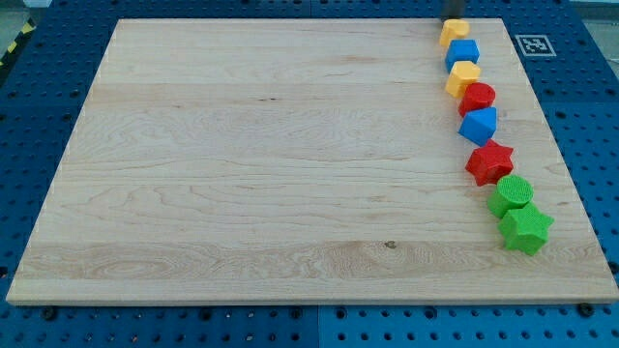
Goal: Push the yellow heart left a bit
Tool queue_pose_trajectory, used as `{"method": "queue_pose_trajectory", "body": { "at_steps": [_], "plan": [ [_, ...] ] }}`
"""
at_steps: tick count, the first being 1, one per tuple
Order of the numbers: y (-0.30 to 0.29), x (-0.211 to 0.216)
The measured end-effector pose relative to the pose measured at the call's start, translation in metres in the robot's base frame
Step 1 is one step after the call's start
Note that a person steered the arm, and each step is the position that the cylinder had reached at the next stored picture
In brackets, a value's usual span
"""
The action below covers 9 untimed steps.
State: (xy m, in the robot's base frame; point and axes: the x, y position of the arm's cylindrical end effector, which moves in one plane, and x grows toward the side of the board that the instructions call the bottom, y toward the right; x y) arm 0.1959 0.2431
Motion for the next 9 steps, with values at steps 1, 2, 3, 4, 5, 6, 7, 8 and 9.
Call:
{"method": "queue_pose_trajectory", "body": {
  "at_steps": [1, 2, 3, 4, 5, 6, 7, 8, 9],
  "plan": [
    [0.014, 0.047],
    [0.011, 0.064],
    [0.012, 0.054],
    [0.016, 0.027],
    [0.013, 0.027],
    [0.004, 0.028],
    [-0.01, 0.028],
    [-0.021, 0.034],
    [-0.021, 0.037]
  ]
}}
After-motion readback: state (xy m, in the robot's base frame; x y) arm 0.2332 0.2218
